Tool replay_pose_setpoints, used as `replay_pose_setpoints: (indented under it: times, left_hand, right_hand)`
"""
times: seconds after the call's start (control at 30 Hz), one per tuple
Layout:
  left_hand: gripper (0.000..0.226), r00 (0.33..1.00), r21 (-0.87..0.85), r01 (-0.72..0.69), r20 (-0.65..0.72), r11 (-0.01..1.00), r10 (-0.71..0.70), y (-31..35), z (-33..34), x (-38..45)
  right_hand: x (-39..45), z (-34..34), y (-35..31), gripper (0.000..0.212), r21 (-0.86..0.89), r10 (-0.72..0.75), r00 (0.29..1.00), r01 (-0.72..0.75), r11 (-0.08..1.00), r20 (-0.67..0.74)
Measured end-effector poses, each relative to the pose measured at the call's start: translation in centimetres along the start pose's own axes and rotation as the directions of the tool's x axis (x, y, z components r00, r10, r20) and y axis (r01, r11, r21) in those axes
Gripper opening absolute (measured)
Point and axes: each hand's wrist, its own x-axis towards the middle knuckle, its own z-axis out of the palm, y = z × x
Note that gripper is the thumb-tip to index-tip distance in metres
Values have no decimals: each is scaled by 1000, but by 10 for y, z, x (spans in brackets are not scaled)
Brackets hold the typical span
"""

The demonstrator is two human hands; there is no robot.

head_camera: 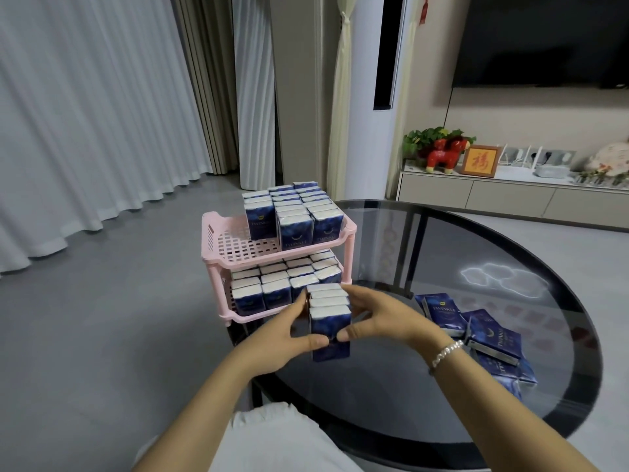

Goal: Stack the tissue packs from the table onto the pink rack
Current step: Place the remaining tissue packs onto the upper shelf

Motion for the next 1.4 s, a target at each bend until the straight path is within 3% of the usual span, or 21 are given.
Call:
replay_pose_setpoints:
  times: [0.27, 0.43, 0.53, 0.7, 0.77, 0.9, 1.03, 1.17, 1.4]
  left_hand:
    - [105, 974, -71, -158, -178, 985, 143, 46, -55, -10]
    - [108, 949, -143, -182, -284, 973, 136, 57, -90, -7]
    - [78, 953, -141, -164, -278, 976, 120, 60, -114, -6]
    - [65, 964, -123, -86, -259, 989, 52, 56, -150, 8]
    - [68, 971, -136, -33, -240, 990, -1, 48, -158, 19]
    - [90, 979, -155, 71, -180, 985, -99, 35, -164, 41]
    - [71, 987, -110, 42, -147, 993, -58, 31, -159, 59]
    - [69, 991, -85, 31, -130, 996, -42, 14, -157, 72]
    - [109, 985, 63, 139, -110, 988, -132, 3, -161, 78]
  right_hand:
    - [19, -26, -67, 60, 11, -142, 990, 142, 990, 3]
    - [52, -32, -95, 57, 3, -189, 982, 189, 982, -22]
    - [74, -32, -111, 57, -84, -212, 977, 210, 974, -20]
    - [118, -34, -127, 69, -278, -183, 983, 174, 945, -8]
    - [133, -36, -129, 65, -321, -164, 986, 162, 933, 21]
    - [160, -38, -122, 83, -482, -10, 1000, 14, 876, 11]
    - [176, -39, -117, 92, -627, 49, 999, -41, 778, -5]
    - [183, -37, -112, 91, -658, 35, 999, -47, 752, -31]
    - [181, -30, -113, 88, -720, -22, 997, -35, 693, -70]
